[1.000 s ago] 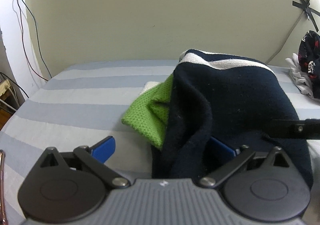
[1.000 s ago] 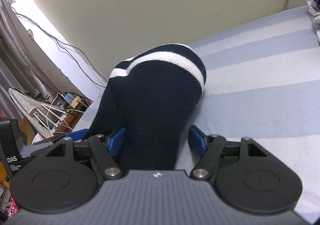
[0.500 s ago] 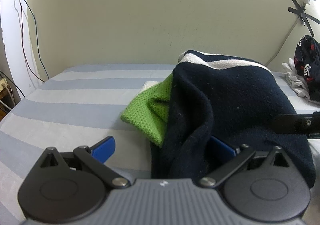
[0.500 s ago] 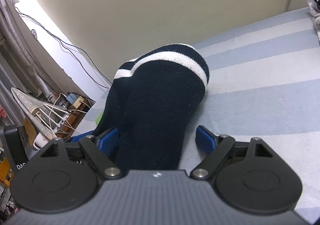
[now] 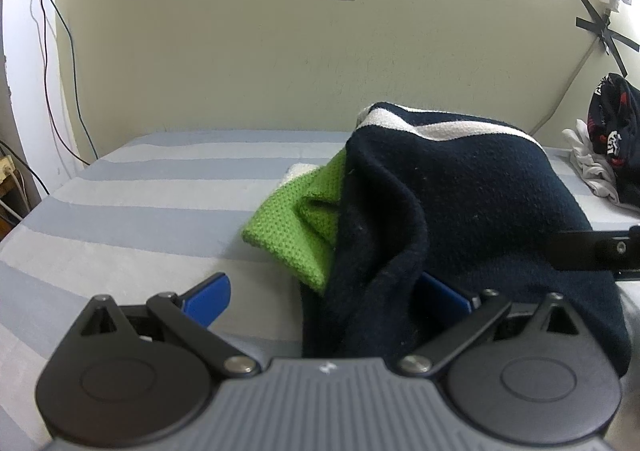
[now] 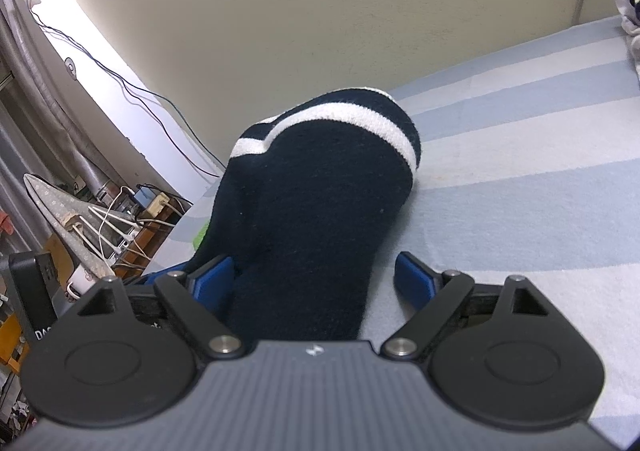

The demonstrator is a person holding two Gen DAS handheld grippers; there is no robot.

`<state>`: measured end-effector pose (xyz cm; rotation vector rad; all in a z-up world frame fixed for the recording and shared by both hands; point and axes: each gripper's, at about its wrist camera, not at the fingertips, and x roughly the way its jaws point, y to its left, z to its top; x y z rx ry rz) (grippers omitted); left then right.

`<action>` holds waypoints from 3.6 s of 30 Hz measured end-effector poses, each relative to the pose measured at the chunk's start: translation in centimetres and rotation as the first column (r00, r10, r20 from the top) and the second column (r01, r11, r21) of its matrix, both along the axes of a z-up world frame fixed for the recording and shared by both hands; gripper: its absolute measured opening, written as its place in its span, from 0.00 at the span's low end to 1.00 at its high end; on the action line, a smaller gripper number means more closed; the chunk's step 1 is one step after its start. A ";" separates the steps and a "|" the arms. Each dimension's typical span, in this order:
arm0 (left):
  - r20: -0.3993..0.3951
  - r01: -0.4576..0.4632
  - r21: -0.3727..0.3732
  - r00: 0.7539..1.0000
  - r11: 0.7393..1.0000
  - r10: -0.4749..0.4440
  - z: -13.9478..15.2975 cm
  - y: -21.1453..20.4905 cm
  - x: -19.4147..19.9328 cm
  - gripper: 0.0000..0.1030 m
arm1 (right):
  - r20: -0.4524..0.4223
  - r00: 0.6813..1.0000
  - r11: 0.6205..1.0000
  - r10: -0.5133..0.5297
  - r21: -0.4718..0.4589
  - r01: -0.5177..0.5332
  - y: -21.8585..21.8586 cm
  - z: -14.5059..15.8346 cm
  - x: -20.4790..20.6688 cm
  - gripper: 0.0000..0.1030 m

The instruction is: Fold small clothes

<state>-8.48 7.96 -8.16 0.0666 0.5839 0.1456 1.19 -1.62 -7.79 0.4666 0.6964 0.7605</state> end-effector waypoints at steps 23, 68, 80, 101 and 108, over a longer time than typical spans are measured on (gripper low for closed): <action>0.013 -0.006 0.037 1.000 0.999 0.005 0.1 -0.5 -0.3 1.00 | -0.005 1.000 1.000 -0.024 0.008 0.024 -0.8 0.0 -0.7 0.89; -0.203 0.450 -0.224 0.846 0.865 -0.493 6.5 -35.3 30.2 0.71 | -0.067 0.839 0.837 -0.541 0.062 0.544 -32.8 7.0 17.4 0.35; -0.050 0.464 -0.139 0.879 0.875 -0.474 8.5 -31.0 24.7 1.00 | 0.187 0.678 0.701 -0.711 0.108 0.705 -30.3 8.8 10.5 0.85; -0.131 0.395 0.066 0.914 0.916 -0.385 0.2 -20.2 7.1 1.00 | 0.117 0.692 0.687 -0.712 -0.088 0.721 -17.7 -0.3 -8.2 0.85; -0.074 0.393 0.117 0.919 0.912 -0.387 0.1 -20.1 6.4 1.00 | 0.156 0.654 0.648 -0.740 -0.095 0.756 -17.5 -0.5 -9.0 0.86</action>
